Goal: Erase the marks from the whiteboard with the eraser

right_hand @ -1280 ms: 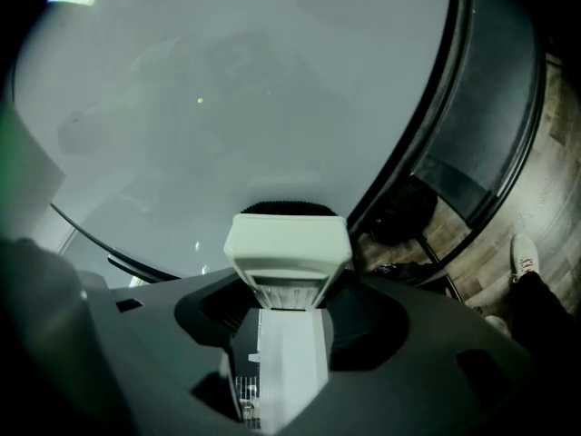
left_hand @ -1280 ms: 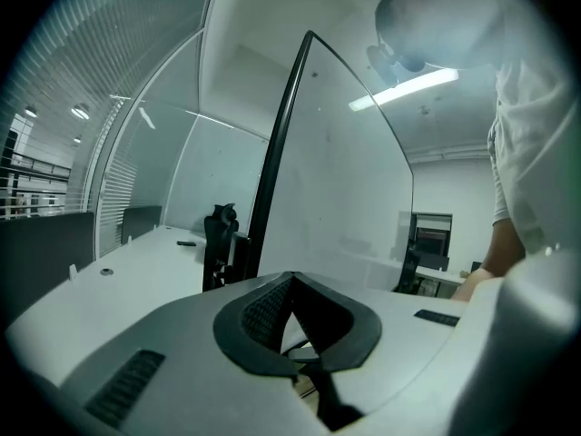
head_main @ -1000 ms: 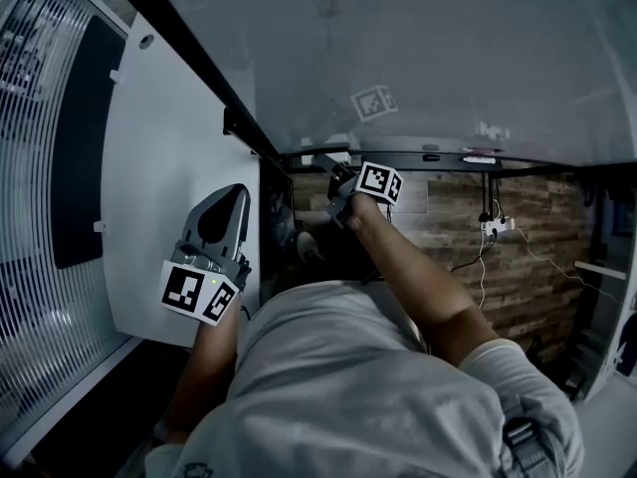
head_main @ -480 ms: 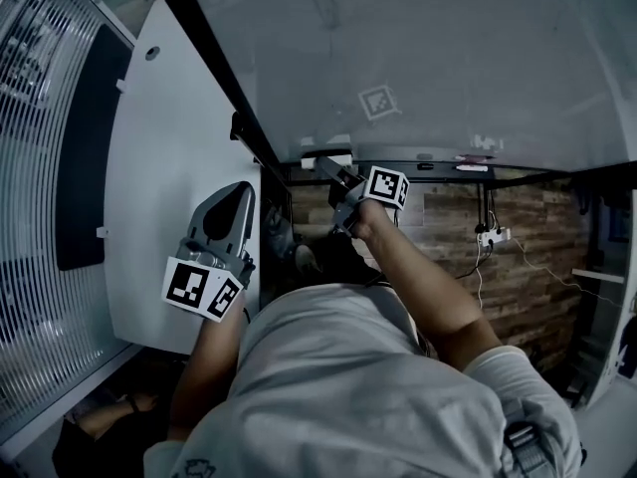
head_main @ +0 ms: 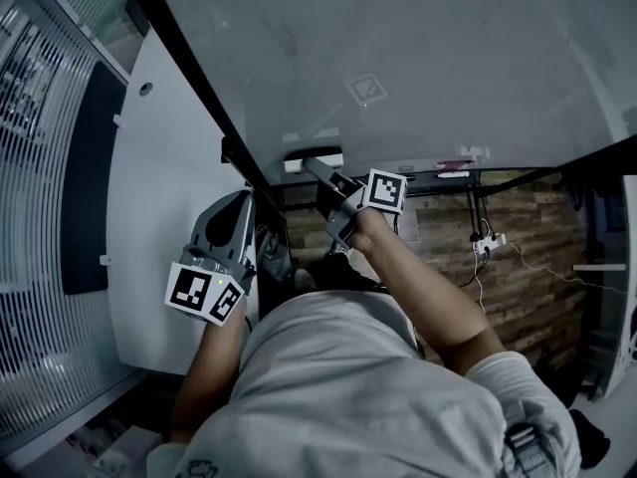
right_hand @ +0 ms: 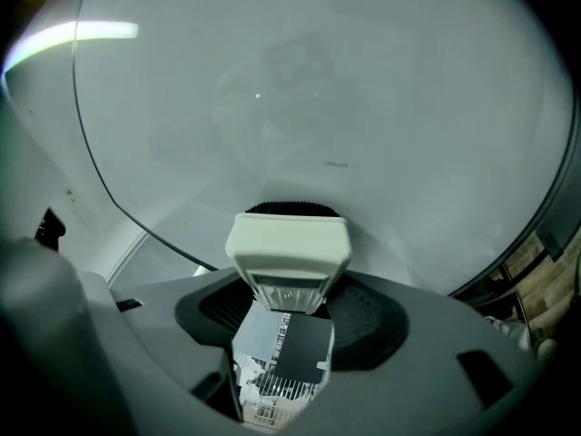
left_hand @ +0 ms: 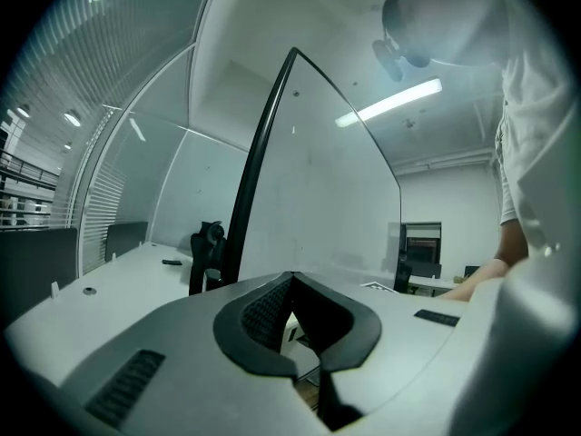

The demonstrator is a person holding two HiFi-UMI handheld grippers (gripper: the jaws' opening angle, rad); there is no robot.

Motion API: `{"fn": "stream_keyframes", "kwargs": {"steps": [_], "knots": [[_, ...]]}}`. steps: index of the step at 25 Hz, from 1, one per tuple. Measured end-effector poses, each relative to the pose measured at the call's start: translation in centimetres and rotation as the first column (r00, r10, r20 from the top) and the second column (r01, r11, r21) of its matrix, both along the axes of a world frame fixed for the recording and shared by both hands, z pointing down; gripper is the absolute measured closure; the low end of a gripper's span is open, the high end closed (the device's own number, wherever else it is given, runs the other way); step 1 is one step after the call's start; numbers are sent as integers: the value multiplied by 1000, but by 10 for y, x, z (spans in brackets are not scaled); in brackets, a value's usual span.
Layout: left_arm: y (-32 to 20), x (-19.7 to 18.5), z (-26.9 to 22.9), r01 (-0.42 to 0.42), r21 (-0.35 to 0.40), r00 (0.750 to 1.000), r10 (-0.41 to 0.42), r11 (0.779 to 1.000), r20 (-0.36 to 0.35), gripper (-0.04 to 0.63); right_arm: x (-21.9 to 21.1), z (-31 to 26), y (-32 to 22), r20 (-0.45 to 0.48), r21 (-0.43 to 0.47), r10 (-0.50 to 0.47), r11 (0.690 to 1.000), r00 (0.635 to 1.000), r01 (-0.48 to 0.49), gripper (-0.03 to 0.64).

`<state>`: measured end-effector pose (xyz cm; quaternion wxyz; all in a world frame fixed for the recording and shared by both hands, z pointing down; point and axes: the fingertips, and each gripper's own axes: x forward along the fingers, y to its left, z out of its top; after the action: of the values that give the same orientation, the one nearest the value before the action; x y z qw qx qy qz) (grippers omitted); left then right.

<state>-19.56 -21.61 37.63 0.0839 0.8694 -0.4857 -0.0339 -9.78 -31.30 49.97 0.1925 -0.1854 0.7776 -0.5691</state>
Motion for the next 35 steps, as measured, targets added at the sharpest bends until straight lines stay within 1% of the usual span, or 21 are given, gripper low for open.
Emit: {"fn": "stream_keyframes", "kwargs": {"steps": [5, 7, 9, 11, 15, 19, 21, 23, 27, 29, 33, 35], "knots": [[-5, 4, 6, -7, -20, 1000, 8, 1000, 8, 588, -3, -4, -2, -18, 66, -29, 997, 999, 30, 376], [-7, 7, 10, -9, -32, 1000, 9, 999, 13, 588, -3, 0, -2, -10, 65, -39, 997, 999, 40, 376], [-10, 9, 14, -13, -48, 1000, 13, 999, 19, 588, 1, 17, -3, -23, 14, -33, 999, 999, 34, 376], [-13, 9, 17, -12, -61, 1000, 14, 998, 25, 588, 7, 45, -4, -63, -48, -24, 999, 998, 21, 376], [-19, 9, 27, -6, -82, 999, 9, 997, 38, 588, 13, 100, -6, -115, -131, -39, 991, 993, 24, 376], [-23, 4, 40, 3, -116, 999, 2, 993, 49, 588, 18, 160, -7, -177, -202, -56, 979, 983, 19, 376], [-25, 2, 47, 6, -133, 998, 2, 991, 60, 588, 22, 183, -6, -194, -237, -57, 972, 979, 10, 376], [-26, 1, 53, 11, -148, 998, -1, 989, 69, 588, 25, 198, -8, -203, -252, -62, 968, 977, 9, 376], [-31, -3, 62, 21, -171, 997, -8, 985, 78, 588, 22, 201, -12, -210, -231, -84, 972, 974, 34, 376], [-31, -4, 64, 20, -175, 997, -6, 984, 78, 588, 21, 201, -11, -212, -241, -91, 970, 973, 38, 376], [-26, 2, 57, 13, -169, 997, -1, 986, 73, 588, 26, 196, -4, -222, -271, -88, 962, 971, 25, 376], [-22, 7, 48, 10, -158, 997, 2, 987, 72, 588, 29, 181, 0, -217, -262, -85, 965, 973, 26, 376]]}}
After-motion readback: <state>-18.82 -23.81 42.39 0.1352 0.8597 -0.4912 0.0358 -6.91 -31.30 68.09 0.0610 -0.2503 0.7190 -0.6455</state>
